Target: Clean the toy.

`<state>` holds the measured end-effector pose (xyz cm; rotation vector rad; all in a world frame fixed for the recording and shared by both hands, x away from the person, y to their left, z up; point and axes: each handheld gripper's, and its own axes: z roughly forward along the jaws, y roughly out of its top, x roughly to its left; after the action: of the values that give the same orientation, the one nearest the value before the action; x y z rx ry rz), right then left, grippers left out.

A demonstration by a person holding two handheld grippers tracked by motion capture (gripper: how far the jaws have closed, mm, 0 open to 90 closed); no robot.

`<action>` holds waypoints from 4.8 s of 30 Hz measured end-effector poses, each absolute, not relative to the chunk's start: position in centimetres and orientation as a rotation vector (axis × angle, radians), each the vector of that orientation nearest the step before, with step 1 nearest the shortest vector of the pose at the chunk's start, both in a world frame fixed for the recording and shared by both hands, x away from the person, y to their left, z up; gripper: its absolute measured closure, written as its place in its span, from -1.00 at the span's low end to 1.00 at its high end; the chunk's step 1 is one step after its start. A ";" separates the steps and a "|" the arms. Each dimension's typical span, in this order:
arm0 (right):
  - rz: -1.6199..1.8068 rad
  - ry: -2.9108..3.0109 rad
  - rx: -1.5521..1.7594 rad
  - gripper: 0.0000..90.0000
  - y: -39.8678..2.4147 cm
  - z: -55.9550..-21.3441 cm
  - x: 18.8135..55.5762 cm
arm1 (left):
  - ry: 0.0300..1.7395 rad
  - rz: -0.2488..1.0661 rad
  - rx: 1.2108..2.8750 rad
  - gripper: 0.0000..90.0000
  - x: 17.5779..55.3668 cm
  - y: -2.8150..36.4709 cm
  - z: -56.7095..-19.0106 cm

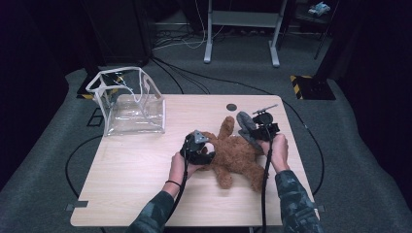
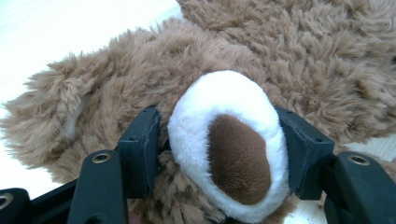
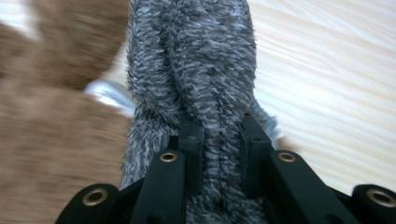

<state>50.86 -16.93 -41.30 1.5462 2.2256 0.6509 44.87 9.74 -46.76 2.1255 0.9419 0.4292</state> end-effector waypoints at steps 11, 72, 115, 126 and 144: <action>0.872 2.165 1.450 0.67 -16.7 -38.1 49.0 | 0.946 0.427 2.123 -0.15 44.9 9.9 -46.8; 0.906 2.138 1.509 0.67 -18.9 -41.1 45.3 | 0.951 0.422 2.118 -0.15 45.0 9.8 -46.8; 0.798 2.028 1.715 0.66 -22.8 -44.3 45.3 | 0.957 0.412 2.114 -0.15 45.3 9.8 -46.7; 0.997 2.254 1.360 0.63 -12.4 -38.6 44.5 | 0.957 0.414 2.130 -0.15 45.2 9.8 -46.6; 0.806 2.279 1.357 0.67 -10.5 -40.9 46.0 | 0.959 0.410 2.127 -0.15 45.1 9.7 -46.6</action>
<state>46.02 -10.54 -40.87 1.3574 2.2794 0.8064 45.12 9.75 -46.63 2.1266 0.9587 0.4102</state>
